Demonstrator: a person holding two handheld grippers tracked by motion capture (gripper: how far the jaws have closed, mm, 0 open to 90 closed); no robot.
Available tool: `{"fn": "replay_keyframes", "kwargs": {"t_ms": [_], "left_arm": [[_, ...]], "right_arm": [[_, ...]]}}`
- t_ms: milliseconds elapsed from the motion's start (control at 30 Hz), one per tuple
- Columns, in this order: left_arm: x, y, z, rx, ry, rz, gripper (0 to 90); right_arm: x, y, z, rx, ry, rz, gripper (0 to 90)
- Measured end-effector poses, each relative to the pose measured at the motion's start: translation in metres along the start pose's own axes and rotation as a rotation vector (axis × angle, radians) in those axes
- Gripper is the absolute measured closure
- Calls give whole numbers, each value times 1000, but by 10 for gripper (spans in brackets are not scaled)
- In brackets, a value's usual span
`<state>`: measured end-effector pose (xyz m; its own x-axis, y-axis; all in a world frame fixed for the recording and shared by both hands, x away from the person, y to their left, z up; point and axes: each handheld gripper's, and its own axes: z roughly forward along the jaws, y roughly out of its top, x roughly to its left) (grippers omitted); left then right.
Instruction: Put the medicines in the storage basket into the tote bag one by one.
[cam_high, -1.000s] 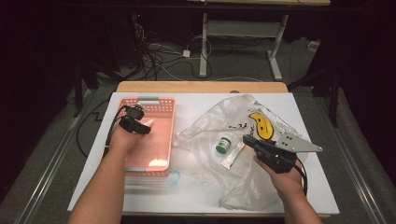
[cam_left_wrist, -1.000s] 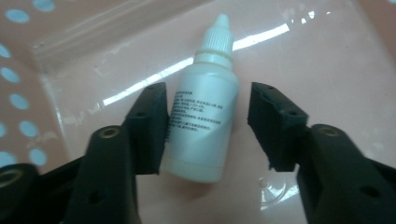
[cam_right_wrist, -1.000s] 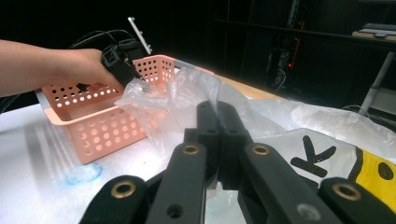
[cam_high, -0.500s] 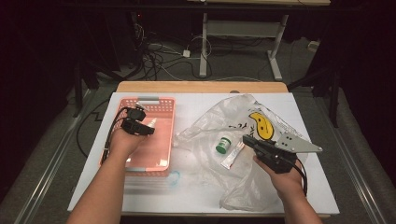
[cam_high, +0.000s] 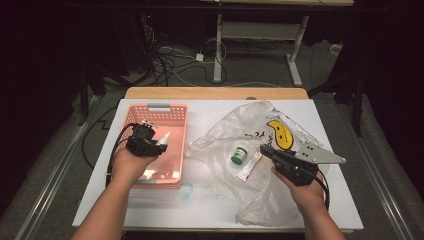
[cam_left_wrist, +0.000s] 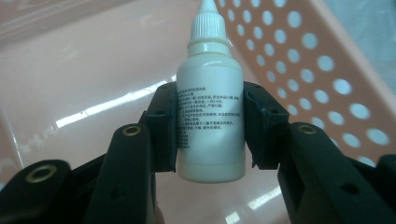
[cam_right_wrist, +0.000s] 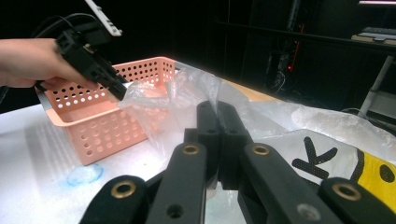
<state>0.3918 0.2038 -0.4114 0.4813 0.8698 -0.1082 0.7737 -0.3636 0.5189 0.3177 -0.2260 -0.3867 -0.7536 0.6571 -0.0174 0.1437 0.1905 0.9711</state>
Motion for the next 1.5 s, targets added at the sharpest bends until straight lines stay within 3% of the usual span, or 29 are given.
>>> {"fn": "replay_keyframes", "kwargs": {"t_ms": [667,933,1167,1500], "left_arm": [[-38,-50,-35,-153,-79,36,581],[-59,-65,-47,-217,-123,74,581],[-72,-70,-52,-253,-159,95,581],[-111,-63,-40,-230,-228,192,581]], "right_arm": [[2,1,-1,0,3,2,900],[3,0,0,4,5,0,900],[3,-1,1,10,8,-3,900],[4,0,0,3,15,-3,900]]}}
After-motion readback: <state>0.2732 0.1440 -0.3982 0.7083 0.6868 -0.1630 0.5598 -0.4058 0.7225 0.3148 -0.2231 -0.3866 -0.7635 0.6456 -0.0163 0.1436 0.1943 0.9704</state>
